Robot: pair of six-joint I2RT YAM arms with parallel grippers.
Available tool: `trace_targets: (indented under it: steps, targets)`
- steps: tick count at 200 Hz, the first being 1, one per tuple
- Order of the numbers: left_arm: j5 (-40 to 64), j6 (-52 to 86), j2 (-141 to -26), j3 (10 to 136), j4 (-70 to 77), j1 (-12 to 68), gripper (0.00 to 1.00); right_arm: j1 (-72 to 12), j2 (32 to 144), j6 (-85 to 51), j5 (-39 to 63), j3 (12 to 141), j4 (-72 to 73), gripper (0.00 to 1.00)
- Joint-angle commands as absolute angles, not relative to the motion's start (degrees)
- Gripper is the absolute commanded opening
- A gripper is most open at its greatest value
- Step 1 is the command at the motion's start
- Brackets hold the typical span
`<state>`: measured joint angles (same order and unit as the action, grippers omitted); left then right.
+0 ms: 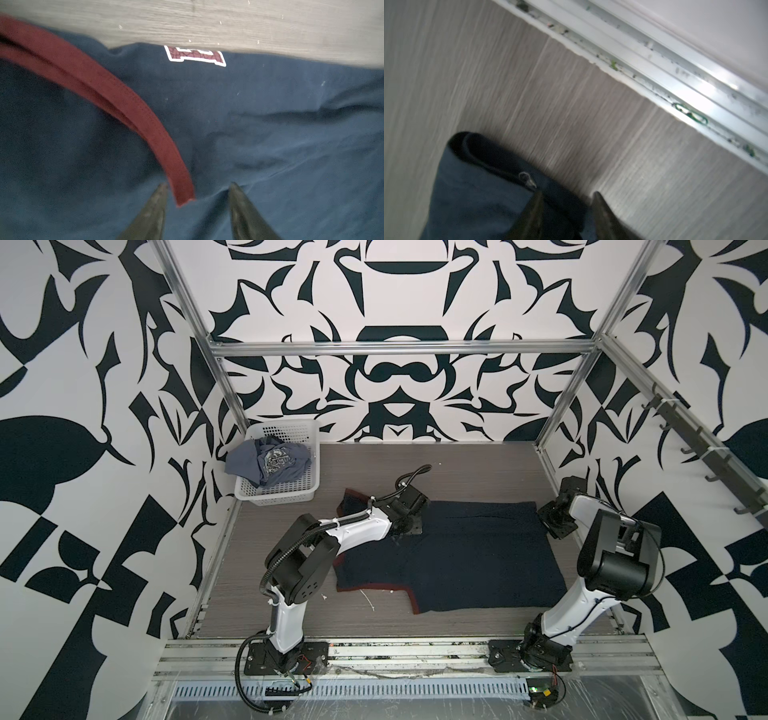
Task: Fold and stack tank tops
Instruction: Smooth out the tank top at the center of the table.
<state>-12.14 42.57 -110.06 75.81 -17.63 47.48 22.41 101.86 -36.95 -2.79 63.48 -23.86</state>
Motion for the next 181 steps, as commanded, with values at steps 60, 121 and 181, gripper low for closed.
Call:
trace_targets:
  steps: [60,121,181]
  targets:
    - [-23.51,43.81,-112.19,93.02,-40.61,29.28,0.73,9.27,90.11,-34.50,-4.21,65.54,-24.50,0.60]
    - [-28.68,45.09,-128.07,112.66,-51.06,24.02,0.80,6.02,95.50,-34.20,4.01,63.37,-20.48,0.61]
    - [-25.90,45.70,-135.56,118.26,-52.39,22.94,0.71,4.62,97.76,-33.75,4.96,63.26,-19.84,0.61]
